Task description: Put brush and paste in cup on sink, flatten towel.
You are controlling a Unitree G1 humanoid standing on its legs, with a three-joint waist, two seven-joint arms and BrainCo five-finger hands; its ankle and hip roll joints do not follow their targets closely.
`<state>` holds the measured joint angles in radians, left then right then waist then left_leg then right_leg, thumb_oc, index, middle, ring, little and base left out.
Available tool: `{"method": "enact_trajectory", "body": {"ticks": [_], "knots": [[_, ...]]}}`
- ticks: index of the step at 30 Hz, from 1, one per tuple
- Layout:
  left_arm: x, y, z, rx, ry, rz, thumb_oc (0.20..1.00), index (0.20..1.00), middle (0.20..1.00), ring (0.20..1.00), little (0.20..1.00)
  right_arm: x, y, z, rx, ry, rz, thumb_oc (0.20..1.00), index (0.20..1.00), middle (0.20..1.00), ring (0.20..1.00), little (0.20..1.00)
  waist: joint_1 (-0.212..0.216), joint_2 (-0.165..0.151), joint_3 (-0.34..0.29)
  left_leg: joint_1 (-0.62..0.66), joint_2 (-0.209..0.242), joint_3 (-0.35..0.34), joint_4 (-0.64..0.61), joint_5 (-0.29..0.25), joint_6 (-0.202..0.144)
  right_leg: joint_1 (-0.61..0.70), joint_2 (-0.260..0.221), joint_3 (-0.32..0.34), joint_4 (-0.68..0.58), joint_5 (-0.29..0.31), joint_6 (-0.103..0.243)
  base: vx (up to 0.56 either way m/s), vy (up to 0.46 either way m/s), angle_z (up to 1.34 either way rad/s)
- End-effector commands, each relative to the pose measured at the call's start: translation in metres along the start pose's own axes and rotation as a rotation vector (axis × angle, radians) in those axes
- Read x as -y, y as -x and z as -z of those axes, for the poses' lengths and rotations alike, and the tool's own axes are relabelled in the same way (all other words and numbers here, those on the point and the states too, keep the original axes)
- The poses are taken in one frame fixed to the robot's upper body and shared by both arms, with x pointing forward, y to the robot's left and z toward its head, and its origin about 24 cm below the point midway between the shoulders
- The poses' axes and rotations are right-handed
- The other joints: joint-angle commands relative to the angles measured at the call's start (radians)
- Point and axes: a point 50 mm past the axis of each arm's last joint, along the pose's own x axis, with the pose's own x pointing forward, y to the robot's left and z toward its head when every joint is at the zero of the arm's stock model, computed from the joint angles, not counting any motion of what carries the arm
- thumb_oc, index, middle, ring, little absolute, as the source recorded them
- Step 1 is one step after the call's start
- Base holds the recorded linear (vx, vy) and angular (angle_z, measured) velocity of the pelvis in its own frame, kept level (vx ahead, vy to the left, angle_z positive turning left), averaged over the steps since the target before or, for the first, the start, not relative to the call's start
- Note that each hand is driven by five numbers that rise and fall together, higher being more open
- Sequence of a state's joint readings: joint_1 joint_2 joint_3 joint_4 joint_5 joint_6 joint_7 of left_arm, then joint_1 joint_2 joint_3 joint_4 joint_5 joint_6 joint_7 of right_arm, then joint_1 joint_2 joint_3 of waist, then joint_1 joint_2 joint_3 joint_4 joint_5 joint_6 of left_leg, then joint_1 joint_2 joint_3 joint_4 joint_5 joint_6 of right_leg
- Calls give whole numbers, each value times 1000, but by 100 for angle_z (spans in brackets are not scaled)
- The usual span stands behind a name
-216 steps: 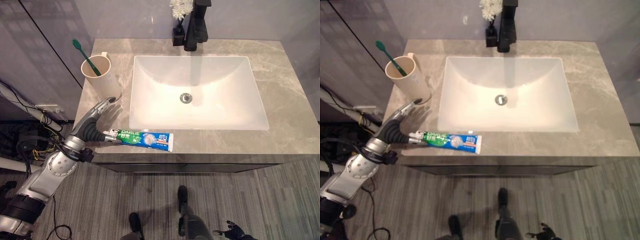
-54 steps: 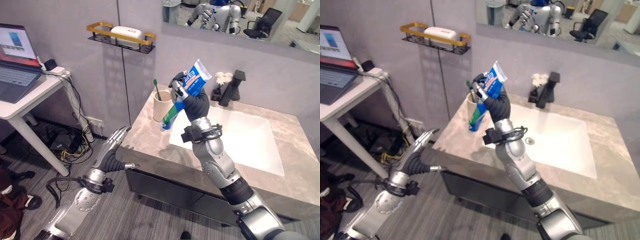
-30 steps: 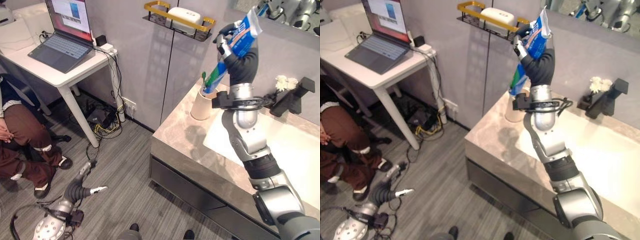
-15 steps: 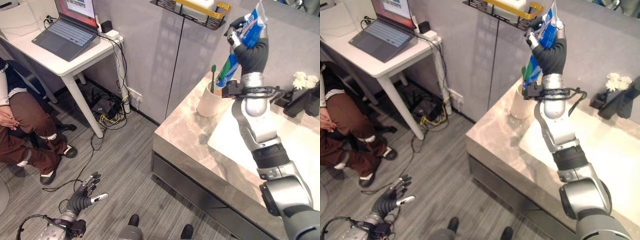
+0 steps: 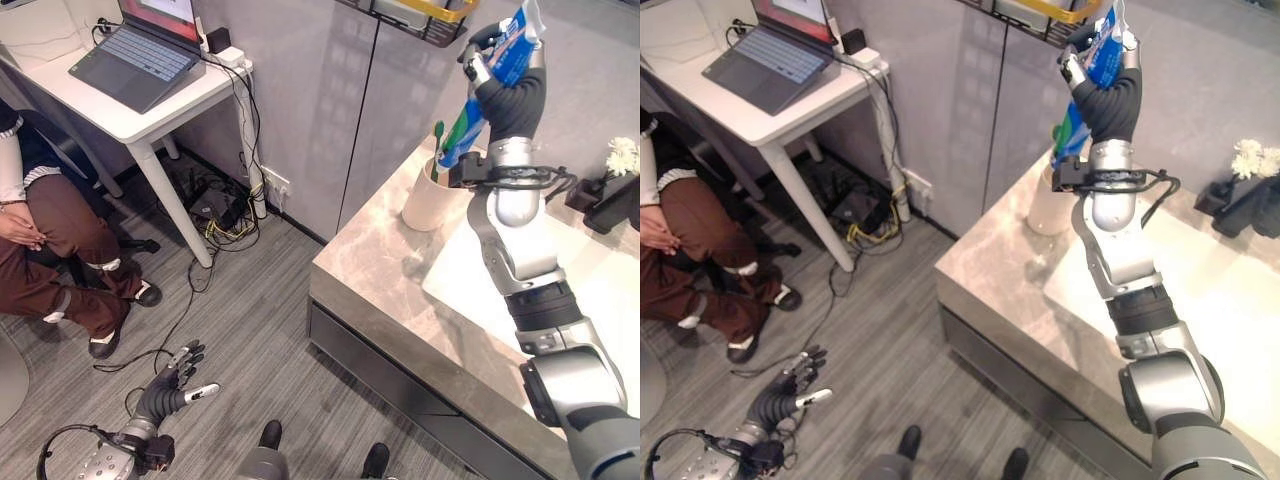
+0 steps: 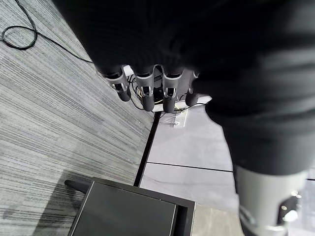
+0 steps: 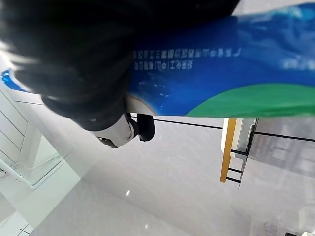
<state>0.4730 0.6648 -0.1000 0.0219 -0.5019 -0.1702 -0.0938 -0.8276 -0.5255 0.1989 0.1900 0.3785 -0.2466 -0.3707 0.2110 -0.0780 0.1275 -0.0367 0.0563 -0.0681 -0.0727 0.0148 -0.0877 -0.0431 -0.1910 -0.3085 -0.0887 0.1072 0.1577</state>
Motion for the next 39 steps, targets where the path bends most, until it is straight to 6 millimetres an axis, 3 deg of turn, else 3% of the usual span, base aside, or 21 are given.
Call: {"method": "enact_trajectory", "body": {"ticks": [1,20,30,39], "knots": [[-5,-2,-10,19,-82,49,1000,1000,1000,1000,1000,8,-22,-37,173,-11,35,200,200,200,200,200,36,-18,-40,28,-58,-1,-4,-17,61,7,12,7,1,25,17,32,-30,1],[-4,0,-25,82,-68,50,1000,1000,1000,1000,1000,19,-20,-29,147,51,70,200,200,200,200,200,52,-22,-17,0,-53,-39,-8,-7,54,6,24,-31,1,3,8,8,-15,6],[-5,-3,-12,40,-75,19,1000,1000,1000,1000,1000,23,-14,-22,121,50,92,200,200,200,200,200,46,-17,-8,-13,-50,-45,-11,-3,49,-1,30,-34,1,-7,3,3,-8,5],[-2,-5,-15,52,-62,23,1000,1000,1000,1000,1000,16,-20,-44,209,-30,75,200,200,200,200,200,36,-17,-18,2,-44,-33,-14,-8,44,5,40,-23,1,-13,-1,0,0,0]]}}
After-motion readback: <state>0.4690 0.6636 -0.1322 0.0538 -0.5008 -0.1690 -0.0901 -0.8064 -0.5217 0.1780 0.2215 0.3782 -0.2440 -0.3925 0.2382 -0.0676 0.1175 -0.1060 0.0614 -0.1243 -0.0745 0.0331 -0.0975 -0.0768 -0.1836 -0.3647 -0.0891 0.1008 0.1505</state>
